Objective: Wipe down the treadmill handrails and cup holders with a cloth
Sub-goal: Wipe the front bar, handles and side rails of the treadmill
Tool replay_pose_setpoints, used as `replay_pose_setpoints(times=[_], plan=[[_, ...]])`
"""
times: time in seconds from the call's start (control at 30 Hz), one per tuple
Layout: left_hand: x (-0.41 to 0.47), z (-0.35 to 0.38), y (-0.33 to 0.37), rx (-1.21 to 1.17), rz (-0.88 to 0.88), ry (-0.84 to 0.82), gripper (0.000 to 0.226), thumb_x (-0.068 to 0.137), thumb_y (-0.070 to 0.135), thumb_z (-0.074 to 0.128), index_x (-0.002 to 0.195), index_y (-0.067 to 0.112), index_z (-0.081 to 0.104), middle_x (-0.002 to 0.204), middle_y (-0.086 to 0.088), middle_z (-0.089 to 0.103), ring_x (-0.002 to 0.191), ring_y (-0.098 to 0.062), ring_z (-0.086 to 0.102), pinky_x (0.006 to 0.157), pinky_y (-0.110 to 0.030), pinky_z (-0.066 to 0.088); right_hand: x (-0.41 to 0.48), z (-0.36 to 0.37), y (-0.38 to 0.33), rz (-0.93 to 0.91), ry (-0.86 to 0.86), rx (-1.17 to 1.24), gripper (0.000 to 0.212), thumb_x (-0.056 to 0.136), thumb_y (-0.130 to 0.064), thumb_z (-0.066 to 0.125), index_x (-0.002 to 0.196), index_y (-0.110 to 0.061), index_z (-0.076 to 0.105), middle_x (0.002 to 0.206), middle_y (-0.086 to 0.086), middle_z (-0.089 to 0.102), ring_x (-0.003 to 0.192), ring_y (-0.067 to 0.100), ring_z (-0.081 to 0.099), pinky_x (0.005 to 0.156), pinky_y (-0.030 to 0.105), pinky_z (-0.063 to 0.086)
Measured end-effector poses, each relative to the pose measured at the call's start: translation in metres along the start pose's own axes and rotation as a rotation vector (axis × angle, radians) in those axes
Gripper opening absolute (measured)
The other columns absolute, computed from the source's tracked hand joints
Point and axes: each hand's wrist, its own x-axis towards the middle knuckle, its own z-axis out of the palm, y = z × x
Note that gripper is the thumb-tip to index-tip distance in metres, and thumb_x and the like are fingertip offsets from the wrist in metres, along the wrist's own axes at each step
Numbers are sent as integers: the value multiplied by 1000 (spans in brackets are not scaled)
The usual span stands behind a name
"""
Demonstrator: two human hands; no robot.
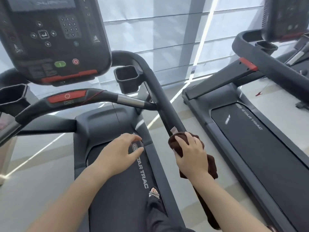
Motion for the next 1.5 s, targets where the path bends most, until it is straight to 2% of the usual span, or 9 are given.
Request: replay_pose_setpoints(times=[0.2,0.33,0.53,0.63,0.73,0.83,1.0,1.27,1.5], plan=[[83,-39,-19,25,-57,42,29,84,42,55,111,34,56,110,17,57,92,-3,56,84,-29,48,129,21,-33,-39,-33,86,40,88,-38,57,127,-30,52,143,5,42,123,32,39,95,48,43],[131,-57,-37,88,-80,110,28,85,36,55,112,28,57,115,13,58,107,-7,51,88,-32,46,201,28,-49,-69,-30,189,36,89,-35,57,123,-27,55,135,1,50,119,29,43,97,46,42],[161,-82,-70,215,-66,171,25,84,31,58,107,22,61,111,7,58,108,-15,50,93,-37,42,242,25,-87,-103,151,691,30,85,-33,62,114,-29,58,114,-10,59,104,8,51,95,19,37],[167,-99,-98,295,-106,234,26,82,30,60,106,21,62,111,5,59,107,-18,51,89,-38,43,246,43,-130,-138,-1,840,28,85,-37,59,113,-31,58,112,-14,59,104,4,52,96,16,36],[170,-114,-131,375,-150,260,32,84,36,51,110,20,60,114,3,59,109,-20,52,92,-44,42,246,67,-156,-145,-49,635,30,85,-44,57,111,-29,61,112,-8,64,105,19,56,93,35,43],[171,-125,-165,403,-246,272,32,88,43,41,109,25,57,113,6,60,111,-20,51,99,-49,32,246,74,-148,-117,18,611,29,83,-49,54,104,-31,63,106,-11,65,100,16,57,87,32,46],[174,-124,-190,515,-174,305,40,87,46,27,95,22,58,92,3,62,83,-25,58,77,-41,34,239,79,-163,-30,214,571,21,84,-40,57,95,-24,65,95,-6,65,89,19,58,82,32,46],[174,-124,-198,539,-118,316,36,88,44,29,94,21,57,89,1,60,78,-25,56,73,-40,34,231,93,-190,-254,323,490,32,88,-40,56,110,-19,64,109,4,65,96,22,57,89,32,46],[173,-123,-202,563,-99,318,40,88,46,26,95,20,56,90,0,59,81,-26,56,75,-41,34,227,90,-184,-54,341,485,32,87,-38,54,107,-17,66,107,4,66,98,29,60,91,35,43]])
